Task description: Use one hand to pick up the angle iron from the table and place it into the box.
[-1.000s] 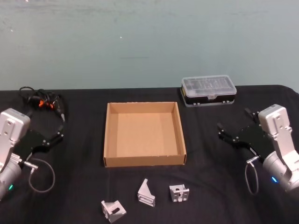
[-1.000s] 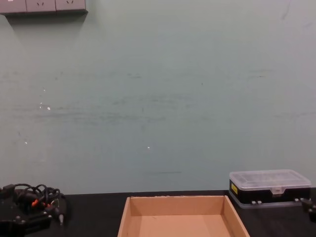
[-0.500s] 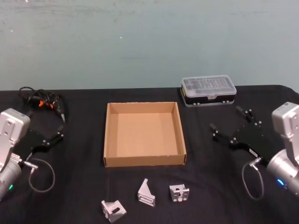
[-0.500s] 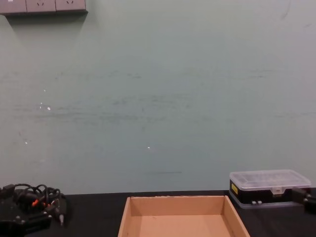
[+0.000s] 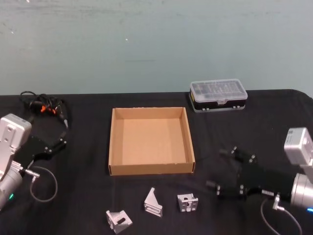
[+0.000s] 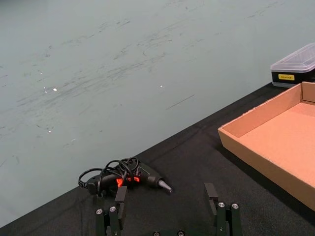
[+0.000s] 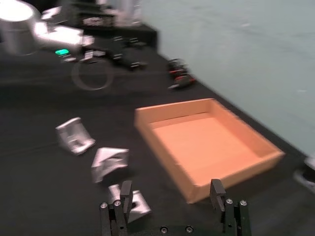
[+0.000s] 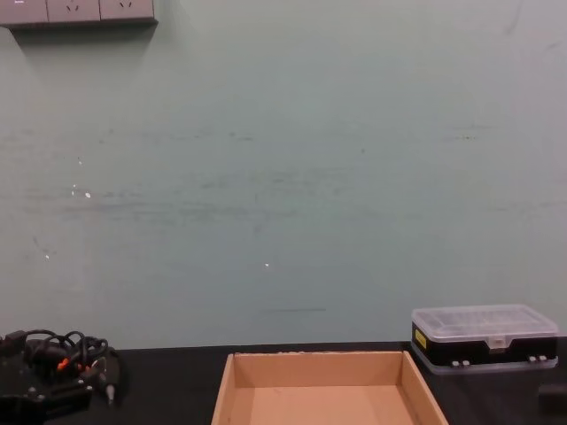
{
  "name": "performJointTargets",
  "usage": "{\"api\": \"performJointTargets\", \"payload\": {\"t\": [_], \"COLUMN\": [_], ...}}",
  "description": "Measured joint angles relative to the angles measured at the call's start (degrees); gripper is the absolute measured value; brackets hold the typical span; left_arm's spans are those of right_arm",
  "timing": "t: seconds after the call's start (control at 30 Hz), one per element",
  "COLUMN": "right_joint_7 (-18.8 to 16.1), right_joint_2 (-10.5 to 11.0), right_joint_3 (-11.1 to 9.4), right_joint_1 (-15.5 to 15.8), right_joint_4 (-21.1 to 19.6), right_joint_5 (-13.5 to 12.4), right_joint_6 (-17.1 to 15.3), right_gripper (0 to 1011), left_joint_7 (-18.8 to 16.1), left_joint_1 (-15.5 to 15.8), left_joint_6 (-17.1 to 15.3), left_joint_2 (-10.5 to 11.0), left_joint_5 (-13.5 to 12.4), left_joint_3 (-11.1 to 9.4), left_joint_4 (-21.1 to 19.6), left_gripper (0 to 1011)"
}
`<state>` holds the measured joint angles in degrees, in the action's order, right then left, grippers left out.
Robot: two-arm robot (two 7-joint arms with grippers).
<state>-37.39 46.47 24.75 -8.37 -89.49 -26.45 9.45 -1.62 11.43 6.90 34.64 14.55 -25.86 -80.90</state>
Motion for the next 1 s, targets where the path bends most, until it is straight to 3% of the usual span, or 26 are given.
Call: {"api": "performJointTargets", "payload": {"t": [0.13,0.4,0.7,1.0], "right_joint_7": [-5.1,-8.7,-9.6,-9.6], "right_joint_2": [0.2,-1.3,-1.8,-3.4], "right_joint_3": [1.9,5.4,8.9,10.9], "right_joint_1": [-1.8,-5.6,-8.9,-11.2], "right_joint_4": [-0.1,0.4,1.0,2.6], "right_joint_5": [1.0,3.6,6.4,7.1], "right_joint_6": [-1.5,-7.1,-12.5,-15.2], "right_gripper": [1003,1003,1003,1003], "left_joint_7": [0.0,0.0,0.0,0.0], "left_joint_1": [0.0,0.0,0.0,0.0], "left_joint_6": [0.0,0.0,0.0,0.0], "left_joint_2": [0.0,0.0,0.0,0.0], "left_joint_5": [0.0,0.0,0.0,0.0], "left_joint_3": [0.0,0.0,0.0,0.0], "left_joint_4": [0.0,0.0,0.0,0.0], "left_gripper": [1000,1000,1000,1000]}}
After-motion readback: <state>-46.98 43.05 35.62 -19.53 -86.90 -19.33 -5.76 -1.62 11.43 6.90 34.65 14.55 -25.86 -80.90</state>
